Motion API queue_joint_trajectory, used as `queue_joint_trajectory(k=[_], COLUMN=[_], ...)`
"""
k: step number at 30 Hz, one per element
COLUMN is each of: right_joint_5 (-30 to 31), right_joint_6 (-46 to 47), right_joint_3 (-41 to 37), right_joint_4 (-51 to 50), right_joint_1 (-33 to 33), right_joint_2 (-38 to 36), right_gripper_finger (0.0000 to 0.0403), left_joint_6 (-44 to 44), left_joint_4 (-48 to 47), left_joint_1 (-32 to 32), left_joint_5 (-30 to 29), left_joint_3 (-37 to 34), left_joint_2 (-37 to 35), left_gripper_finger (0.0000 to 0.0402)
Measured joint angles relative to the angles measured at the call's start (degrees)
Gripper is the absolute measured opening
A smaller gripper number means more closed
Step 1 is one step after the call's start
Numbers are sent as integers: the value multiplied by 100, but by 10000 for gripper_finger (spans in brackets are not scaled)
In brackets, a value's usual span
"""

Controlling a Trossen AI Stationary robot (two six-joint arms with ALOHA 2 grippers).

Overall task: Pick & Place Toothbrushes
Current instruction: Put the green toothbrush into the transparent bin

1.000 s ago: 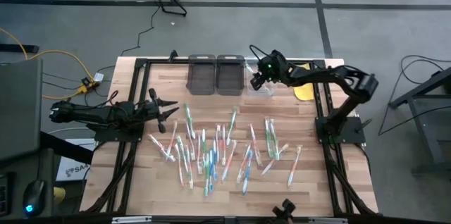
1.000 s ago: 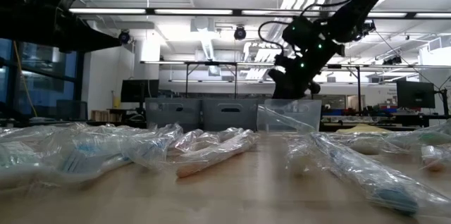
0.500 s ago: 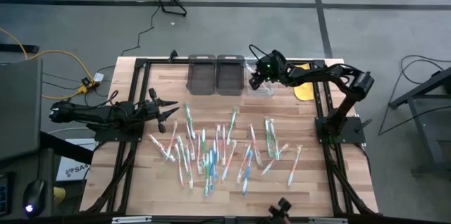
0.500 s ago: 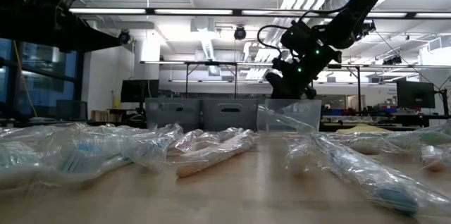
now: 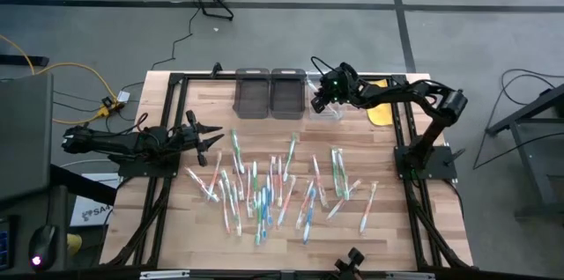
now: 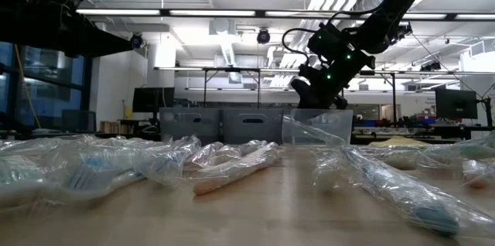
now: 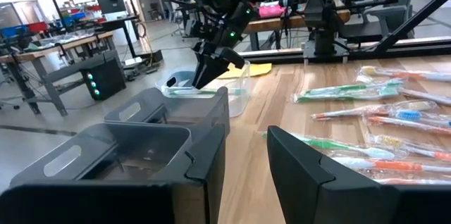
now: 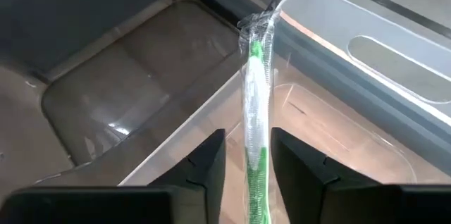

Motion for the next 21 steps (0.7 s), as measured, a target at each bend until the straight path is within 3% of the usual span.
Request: queue_joint_trajectory(k=[9, 21], right_joint_5=[245, 787], right_joint_6=[71, 516], right_joint_3=[14, 395], right_joint_4=[9, -1139], right_joint_1=[-35, -39], right_joint_2=[146, -58], right_gripper_finger=[13, 3], left_joint_6=[-7, -146], left_joint_4=[-2, -2], left_joint_1=[0, 0], left_joint_5=[0, -2], left_joint_3=[2, 2], left_joint_2=[0, -1], left_gripper_finger=[101, 101])
